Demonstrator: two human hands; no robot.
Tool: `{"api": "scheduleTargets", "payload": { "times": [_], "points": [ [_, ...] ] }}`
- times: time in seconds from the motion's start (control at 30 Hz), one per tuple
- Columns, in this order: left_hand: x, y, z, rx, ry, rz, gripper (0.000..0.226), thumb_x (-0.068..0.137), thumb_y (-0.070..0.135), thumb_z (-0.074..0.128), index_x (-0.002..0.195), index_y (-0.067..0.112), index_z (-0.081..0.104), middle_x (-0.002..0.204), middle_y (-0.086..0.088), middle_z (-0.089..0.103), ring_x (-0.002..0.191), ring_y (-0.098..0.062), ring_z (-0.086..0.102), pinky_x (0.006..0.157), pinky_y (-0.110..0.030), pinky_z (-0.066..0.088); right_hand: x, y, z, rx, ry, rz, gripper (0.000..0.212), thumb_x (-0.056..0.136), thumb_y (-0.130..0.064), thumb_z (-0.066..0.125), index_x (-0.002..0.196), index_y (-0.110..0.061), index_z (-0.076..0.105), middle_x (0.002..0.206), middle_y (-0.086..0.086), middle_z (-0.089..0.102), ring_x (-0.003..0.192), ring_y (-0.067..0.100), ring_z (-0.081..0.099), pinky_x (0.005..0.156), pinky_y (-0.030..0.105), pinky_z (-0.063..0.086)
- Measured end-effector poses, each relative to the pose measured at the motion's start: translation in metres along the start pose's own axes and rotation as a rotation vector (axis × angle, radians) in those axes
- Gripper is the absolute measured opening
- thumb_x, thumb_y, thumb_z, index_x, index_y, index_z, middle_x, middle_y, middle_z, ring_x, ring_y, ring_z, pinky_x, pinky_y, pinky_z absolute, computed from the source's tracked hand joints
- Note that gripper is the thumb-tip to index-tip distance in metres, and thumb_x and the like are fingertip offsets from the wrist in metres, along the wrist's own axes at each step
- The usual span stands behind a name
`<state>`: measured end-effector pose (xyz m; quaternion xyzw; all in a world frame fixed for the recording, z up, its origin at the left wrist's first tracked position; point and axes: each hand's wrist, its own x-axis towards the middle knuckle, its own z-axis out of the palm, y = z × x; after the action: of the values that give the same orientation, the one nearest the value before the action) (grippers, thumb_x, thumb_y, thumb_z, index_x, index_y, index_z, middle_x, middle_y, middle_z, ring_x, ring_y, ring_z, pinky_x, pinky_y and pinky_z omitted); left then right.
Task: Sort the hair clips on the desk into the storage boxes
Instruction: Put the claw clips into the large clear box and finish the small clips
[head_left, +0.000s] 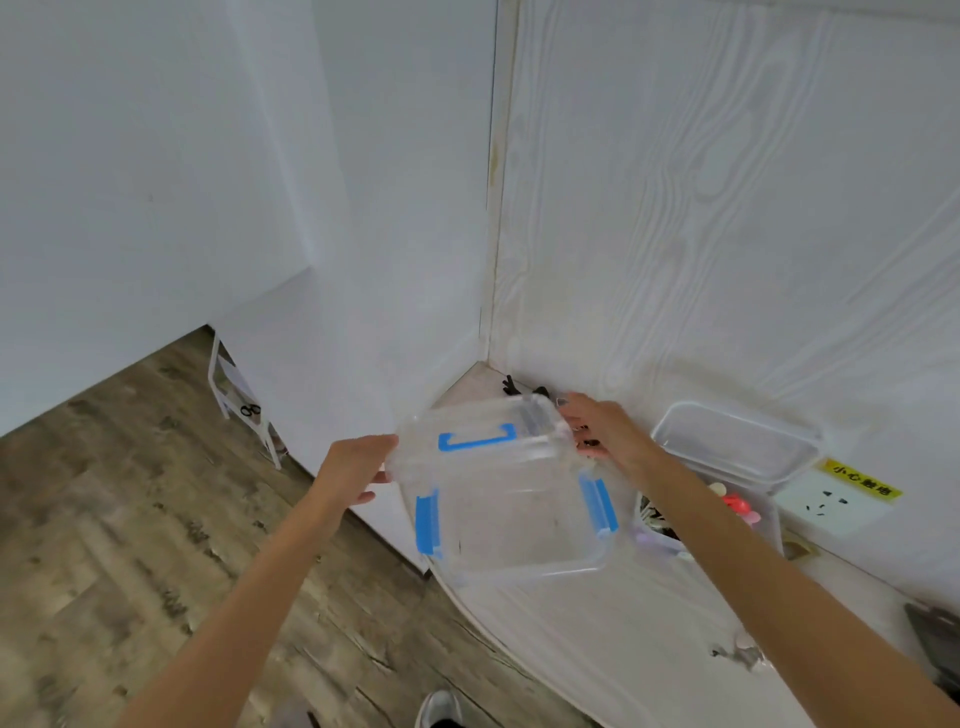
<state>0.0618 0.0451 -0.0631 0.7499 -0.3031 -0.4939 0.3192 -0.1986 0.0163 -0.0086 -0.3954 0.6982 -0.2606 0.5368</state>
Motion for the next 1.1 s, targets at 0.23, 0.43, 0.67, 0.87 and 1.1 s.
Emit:
{"api": "scheduleTargets", "payload": {
  "times": [0.23,0.43,0.67,0.87,1.1],
  "points": [
    [0.044,0.004,-0.002,0.319,-0.076,-0.085,0.041,0.094,0.047,0.042,0.096,0.009,0.057,0.094,-0.001,0.06,0.071,-0.011,0.058,0.056,-0.025,0.041,0.053,-0.008,0.022,-0.274,-0.085,0.143,0.029,0.097,-0.032,0.038,0.089,-0.009,0.055,0.055,-0.002,0.05,0.043,0.008,0.04,0.043,0.019,0.026],
    [0.045,0.02,-0.003,0.872,-0.084,0.243,0.036,0.093,0.045,0.044,0.122,0.027,0.056,0.127,0.005,0.058,0.115,-0.02,0.054,0.099,-0.032,0.04,0.08,-0.009,-0.013,-0.522,-0.067,0.037,0.019,0.091,-0.019,0.05,0.085,-0.005,0.061,0.078,0.008,0.061,0.058,0.012,0.053,0.052,0.019,0.041],
    [0.058,0.108,0.064,0.979,-0.219,0.661,0.029,0.095,0.03,0.041,0.117,0.04,0.058,0.126,0.012,0.057,0.109,-0.015,0.057,0.09,-0.029,0.043,0.103,0.011,-0.032,-1.018,-0.094,-0.222,0.039,0.091,-0.017,0.05,0.13,-0.018,0.05,0.132,0.006,0.052,0.117,0.025,0.051,0.095,0.034,0.043],
    [0.107,0.114,0.144,1.212,-0.421,0.706,0.044,0.096,0.016,0.038,0.138,0.031,0.041,0.143,-0.001,0.042,0.129,-0.025,0.041,0.102,-0.035,0.037,0.123,0.054,-0.033,-1.222,-0.136,-0.35,0.056,0.078,-0.038,0.068,0.129,-0.028,0.048,0.131,0.001,0.046,0.122,0.02,0.045,0.098,0.029,0.037],
    [0.141,0.097,0.193,1.21,-0.412,0.766,0.037,0.091,0.032,0.053,0.127,0.022,0.053,0.129,-0.002,0.057,0.118,-0.024,0.051,0.095,-0.038,0.045,0.127,0.067,-0.032,-1.154,-0.041,-0.455,0.046,0.086,-0.037,0.057,0.128,-0.02,0.047,0.13,0.002,0.049,0.122,0.021,0.045,0.1,0.031,0.037]
  ]
}}
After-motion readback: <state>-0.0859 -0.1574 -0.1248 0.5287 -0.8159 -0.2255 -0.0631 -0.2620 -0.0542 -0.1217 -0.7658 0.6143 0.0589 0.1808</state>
